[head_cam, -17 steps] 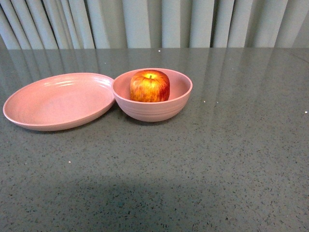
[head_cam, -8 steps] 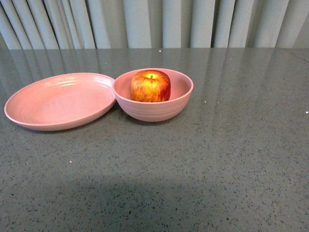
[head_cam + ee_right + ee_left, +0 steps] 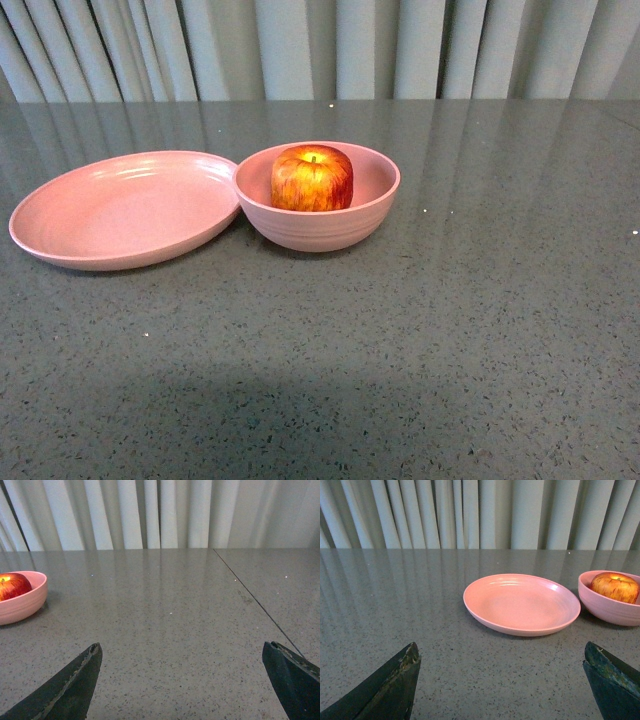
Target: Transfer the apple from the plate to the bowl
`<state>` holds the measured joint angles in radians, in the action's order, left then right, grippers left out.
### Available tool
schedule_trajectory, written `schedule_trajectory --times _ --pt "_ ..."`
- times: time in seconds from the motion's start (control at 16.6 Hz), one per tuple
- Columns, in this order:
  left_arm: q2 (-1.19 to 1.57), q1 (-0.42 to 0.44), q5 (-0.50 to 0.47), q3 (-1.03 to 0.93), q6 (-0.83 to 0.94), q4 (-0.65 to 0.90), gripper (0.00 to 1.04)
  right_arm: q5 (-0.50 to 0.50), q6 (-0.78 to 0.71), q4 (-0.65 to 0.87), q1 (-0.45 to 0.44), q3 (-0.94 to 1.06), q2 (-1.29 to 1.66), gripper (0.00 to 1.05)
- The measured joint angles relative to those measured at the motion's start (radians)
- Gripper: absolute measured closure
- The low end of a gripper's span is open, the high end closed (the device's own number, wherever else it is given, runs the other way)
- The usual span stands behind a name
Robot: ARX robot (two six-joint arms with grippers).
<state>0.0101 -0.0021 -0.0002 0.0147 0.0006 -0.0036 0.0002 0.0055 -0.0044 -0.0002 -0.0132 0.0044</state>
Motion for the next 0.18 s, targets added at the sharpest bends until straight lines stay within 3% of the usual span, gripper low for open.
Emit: schedule_trajectory --times 0.18 --pt "0.000 0.000 0.000 0.000 0.000 0.000 0.07 0.000 0.000 0.000 0.000 0.000 0.000 0.07"
